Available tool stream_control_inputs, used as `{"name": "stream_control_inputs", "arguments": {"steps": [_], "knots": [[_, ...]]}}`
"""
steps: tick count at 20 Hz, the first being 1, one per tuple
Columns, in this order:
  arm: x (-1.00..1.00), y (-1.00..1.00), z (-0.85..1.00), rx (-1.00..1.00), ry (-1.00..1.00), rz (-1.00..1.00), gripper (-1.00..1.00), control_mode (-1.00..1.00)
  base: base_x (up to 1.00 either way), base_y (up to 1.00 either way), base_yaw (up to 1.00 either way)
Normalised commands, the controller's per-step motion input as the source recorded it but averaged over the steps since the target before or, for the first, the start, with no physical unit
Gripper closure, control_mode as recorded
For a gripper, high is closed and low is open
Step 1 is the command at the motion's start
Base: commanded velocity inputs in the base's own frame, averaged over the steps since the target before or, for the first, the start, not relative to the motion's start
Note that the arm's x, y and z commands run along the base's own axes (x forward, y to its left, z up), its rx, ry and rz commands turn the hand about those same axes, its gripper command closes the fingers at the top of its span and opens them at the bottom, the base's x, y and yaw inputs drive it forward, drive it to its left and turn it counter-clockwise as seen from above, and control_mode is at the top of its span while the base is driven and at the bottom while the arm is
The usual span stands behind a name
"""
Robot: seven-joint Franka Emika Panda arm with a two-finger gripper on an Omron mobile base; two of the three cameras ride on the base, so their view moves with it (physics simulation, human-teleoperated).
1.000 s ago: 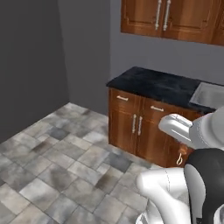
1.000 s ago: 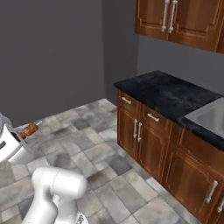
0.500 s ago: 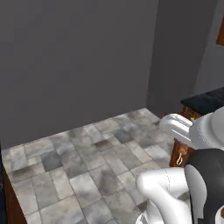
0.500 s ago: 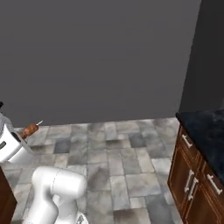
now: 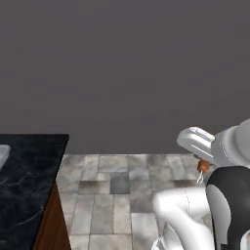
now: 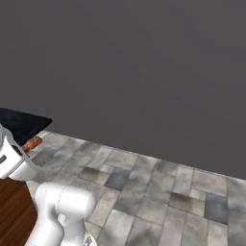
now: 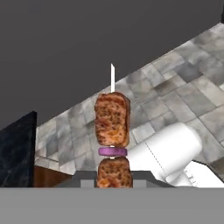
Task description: Place the cold items (mushroom and carrot) from the fridge in one tupperware on the dining counter. Place the warm items (kebab skewer and hot dog) in the stove area in another tupperware.
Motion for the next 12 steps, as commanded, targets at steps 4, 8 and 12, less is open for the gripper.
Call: {"name": "stream_control_inputs", "arguments": {"steps": [4,8,12], "knots": [[0.00,0.00,0.00,0.00,0.00,0.00,1.00,1.00,1.00,-0.20,0.70],[0.00,0.00,0.00,0.00,0.00,0.00,1.00,1.00,1.00,-0.27,0.64],[0.00,0.00,0.00,0.00,0.00,0.00,1.00,1.00,1.00,-0.33,0.59]]}}
